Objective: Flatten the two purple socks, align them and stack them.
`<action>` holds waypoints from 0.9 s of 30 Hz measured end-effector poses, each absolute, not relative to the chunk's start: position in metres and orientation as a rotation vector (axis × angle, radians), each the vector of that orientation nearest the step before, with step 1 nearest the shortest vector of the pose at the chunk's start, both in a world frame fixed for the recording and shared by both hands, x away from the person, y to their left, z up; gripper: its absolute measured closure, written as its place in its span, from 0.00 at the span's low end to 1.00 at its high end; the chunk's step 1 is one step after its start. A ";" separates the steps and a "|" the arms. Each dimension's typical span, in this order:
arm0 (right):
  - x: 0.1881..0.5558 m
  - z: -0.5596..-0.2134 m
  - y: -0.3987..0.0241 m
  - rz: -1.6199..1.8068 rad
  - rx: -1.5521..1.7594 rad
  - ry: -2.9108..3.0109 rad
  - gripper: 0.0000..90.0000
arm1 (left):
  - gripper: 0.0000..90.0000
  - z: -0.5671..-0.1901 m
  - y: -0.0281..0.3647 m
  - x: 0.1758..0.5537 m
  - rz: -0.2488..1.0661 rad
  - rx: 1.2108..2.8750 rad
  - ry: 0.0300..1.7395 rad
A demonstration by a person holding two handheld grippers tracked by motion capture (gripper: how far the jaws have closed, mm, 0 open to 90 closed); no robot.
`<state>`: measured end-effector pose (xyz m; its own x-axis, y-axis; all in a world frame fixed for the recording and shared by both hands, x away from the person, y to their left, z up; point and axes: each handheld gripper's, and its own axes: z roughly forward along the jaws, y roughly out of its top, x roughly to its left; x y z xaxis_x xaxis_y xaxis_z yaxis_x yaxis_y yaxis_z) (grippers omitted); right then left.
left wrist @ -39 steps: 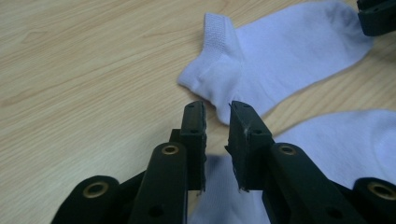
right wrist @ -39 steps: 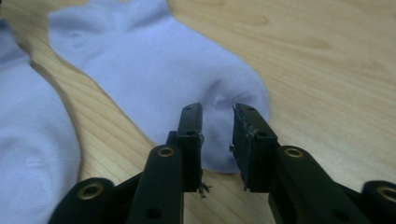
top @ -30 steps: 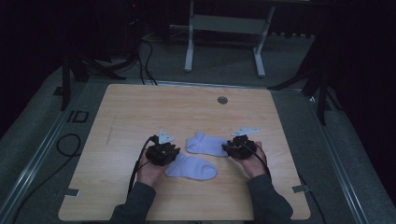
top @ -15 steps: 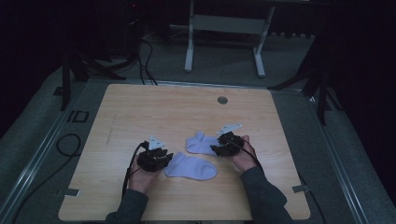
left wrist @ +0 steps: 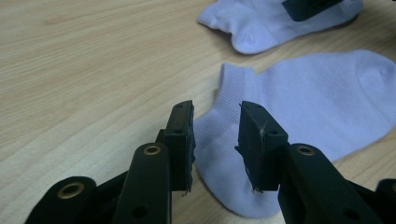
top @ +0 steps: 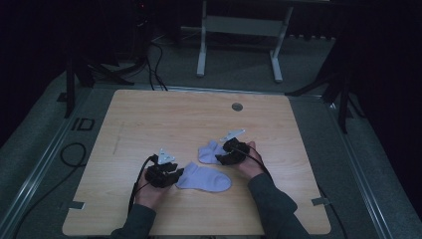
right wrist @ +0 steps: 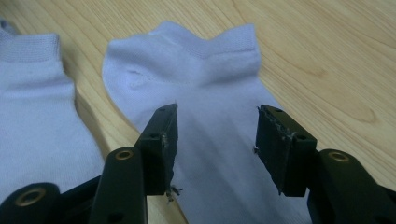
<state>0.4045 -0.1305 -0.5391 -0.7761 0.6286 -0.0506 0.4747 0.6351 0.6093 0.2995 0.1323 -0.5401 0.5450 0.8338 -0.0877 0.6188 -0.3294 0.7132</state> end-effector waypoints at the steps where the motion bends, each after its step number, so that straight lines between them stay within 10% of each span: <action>1: 0.405 -0.539 -0.130 0.860 0.894 2.602 0.54 | 0.72 -0.540 0.132 0.299 0.384 2.068 1.168; 27: 0.419 -0.549 -0.125 0.919 0.954 2.641 0.45 | 0.70 -0.539 0.136 0.291 0.389 2.057 1.176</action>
<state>0.4187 -0.1246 -0.5493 -0.7757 0.6303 0.0327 0.5145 0.6015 0.6111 0.2907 0.1363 -0.5387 0.5372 0.8387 -0.0889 0.6203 -0.3214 0.7155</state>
